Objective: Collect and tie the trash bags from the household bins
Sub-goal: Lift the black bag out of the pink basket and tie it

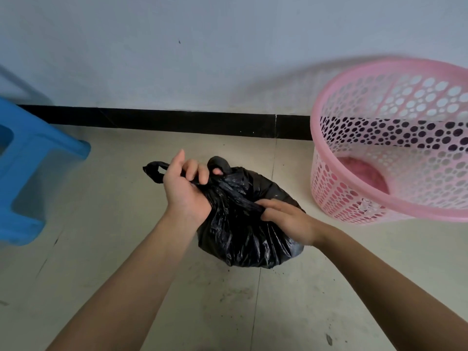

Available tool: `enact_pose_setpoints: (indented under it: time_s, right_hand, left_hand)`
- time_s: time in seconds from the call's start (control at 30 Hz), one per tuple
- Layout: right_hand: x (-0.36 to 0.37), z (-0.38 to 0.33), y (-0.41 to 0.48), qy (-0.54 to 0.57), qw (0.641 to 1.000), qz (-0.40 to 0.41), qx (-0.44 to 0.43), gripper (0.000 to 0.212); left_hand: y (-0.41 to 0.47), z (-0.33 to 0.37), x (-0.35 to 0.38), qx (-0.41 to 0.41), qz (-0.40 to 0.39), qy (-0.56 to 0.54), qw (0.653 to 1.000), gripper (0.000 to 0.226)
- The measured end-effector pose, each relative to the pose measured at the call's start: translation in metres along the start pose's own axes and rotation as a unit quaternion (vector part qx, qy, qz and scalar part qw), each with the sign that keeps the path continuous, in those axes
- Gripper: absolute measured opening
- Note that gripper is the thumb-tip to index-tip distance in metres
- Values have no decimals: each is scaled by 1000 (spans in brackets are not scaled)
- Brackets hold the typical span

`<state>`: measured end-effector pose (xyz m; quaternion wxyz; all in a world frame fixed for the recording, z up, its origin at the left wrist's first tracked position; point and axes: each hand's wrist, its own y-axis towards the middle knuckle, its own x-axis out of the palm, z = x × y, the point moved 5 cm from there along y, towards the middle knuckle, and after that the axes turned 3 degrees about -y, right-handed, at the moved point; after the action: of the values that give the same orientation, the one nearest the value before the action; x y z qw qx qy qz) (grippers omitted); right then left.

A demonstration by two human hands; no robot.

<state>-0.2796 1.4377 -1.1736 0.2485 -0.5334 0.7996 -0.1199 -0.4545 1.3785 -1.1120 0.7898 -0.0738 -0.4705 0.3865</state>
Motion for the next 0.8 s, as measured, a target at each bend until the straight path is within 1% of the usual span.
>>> enact_pose_setpoints:
  time_s: [0.07,0.13,0.17,0.2,0.27,0.3,0.33,0.37,0.4,0.47,0.5,0.53,0.57,0.63,0.7,0.77,0.8]
  right_hand:
    - [-3,1,-2,68,997,-23,13,35]
    - [-9,1,-1,72,997,-3,16,43]
    - [-13,3,1,51,998,25,11,43]
    - [-15,3,2,34,997,69,11,37]
    - [-23,8,3,-28,979,200,-11,17]
    - [-26,3,0,-70,961,263,-46,24]
    - [-27,-2,-2,-111,942,302,-96,41]
    - [-27,-6,-2,-150,924,317,-156,54]
    - [-24,-12,-2,-195,908,309,-207,60]
    - [-14,-19,1,-298,884,257,-253,50]
    - [-7,-16,5,-338,879,224,-253,44]
    - [0,-12,8,-355,883,188,-241,40]
    - [5,-7,10,-357,894,156,-221,39]
    - [6,-1,11,-323,921,125,-179,39]
    - [-2,0,12,-248,952,119,-136,37]
    - [-7,-1,13,-191,968,119,-116,33]
    - [-6,-3,12,-180,971,110,-112,31]
  left_hand:
    - [-1,2,-1,10,3,40,999,57]
    - [-2,2,-2,6,-4,83,997,58]
    - [-1,1,-2,5,-8,101,995,58]
    - [-1,1,-2,8,-11,118,993,58]
    - [-2,2,0,16,-22,138,990,58]
    - [-2,3,0,17,-28,142,989,58]
    - [-2,4,1,16,-34,145,989,59]
    - [-2,5,1,15,-38,145,989,59]
    - [-2,7,1,16,-38,144,989,59]
    - [-1,10,0,27,-29,130,991,58]
    - [-1,9,-2,31,-20,114,993,57]
    - [-1,8,-4,30,-11,98,995,57]
    - [-1,5,-7,24,-5,84,996,57]
    - [-3,1,-10,11,-1,61,998,57]
    - [-5,3,-10,14,-1,40,999,57]
    - [-6,9,-8,27,-8,19,999,58]
    - [-6,10,-5,29,-17,8,999,59]
